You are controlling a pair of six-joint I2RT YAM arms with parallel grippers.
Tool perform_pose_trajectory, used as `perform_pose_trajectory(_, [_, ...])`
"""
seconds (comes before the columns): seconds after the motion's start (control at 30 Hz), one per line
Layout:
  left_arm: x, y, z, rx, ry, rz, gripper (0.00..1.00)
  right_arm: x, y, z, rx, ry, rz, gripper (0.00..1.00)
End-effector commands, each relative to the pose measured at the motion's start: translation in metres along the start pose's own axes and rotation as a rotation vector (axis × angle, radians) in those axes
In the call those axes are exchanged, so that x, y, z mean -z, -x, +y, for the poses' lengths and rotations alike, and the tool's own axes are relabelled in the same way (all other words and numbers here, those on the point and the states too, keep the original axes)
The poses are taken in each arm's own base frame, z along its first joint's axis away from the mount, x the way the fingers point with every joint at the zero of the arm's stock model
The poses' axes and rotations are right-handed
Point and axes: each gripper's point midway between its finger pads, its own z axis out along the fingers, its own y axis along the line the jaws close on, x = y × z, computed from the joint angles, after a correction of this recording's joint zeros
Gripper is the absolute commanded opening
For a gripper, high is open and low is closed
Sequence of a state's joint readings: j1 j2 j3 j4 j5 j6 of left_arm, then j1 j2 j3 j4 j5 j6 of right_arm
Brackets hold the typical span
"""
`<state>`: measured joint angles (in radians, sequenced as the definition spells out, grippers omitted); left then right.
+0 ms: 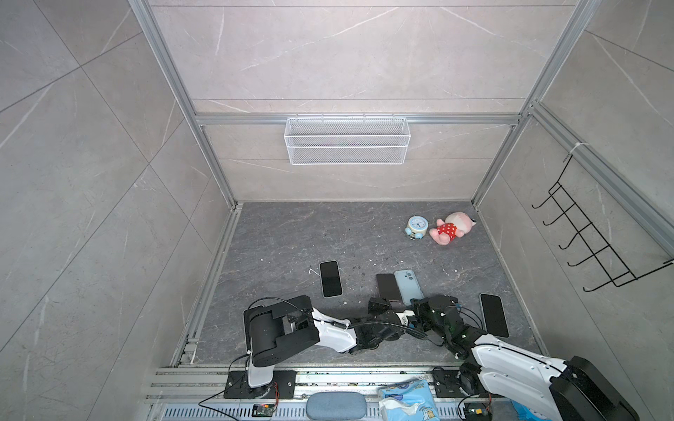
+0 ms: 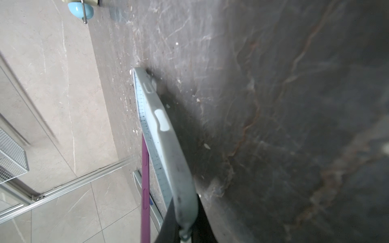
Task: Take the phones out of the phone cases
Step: 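Lay the purple phone and pale-blue case flat on the table, opening both grippers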
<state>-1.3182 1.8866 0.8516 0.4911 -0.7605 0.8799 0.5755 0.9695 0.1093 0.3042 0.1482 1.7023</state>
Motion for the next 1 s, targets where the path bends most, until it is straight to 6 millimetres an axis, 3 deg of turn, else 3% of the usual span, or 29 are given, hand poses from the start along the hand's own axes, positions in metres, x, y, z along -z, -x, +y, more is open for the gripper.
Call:
perform_pose_trajectory(0.0, [-0.005, -0.007, -0.007, -0.012, -0.023, 0.035, 0.21, 0.002, -0.004, 0.007, 0.009, 0.009, 0.02, 0.17])
perform_pose_trajectory(0.43, [-0.002, -0.01, -0.003, 0.023, -0.022, 0.063, 0.51, -0.001, -0.014, 0.003, -0.012, -0.002, 0.079, 0.33])
perform_pose_trajectory(0.5, [0.0, -0.011, 0.0, 0.035, -0.018, 0.065, 0.6, -0.001, -0.015, 0.002, -0.013, -0.011, 0.086, 0.41])
perform_pose_trajectory(0.6, [0.004, -0.012, 0.003, 0.071, -0.016, 0.067, 0.61, 0.001, -0.018, 0.002, -0.007, -0.018, 0.101, 0.55])
perform_pose_trajectory(0.63, [0.006, -0.012, 0.005, 0.085, -0.015, 0.067, 0.7, 0.002, -0.02, 0.004, -0.002, -0.014, 0.112, 0.58])
perform_pose_trajectory(0.8, [0.018, -0.007, 0.015, 0.127, 0.007, 0.048, 0.72, 0.013, -0.019, 0.007, 0.05, -0.037, 0.111, 0.72])
perform_pose_trajectory(0.97, [0.037, 0.012, 0.026, 0.185, 0.03, -0.004, 0.73, 0.032, -0.013, 0.007, 0.122, -0.056, 0.096, 0.77])
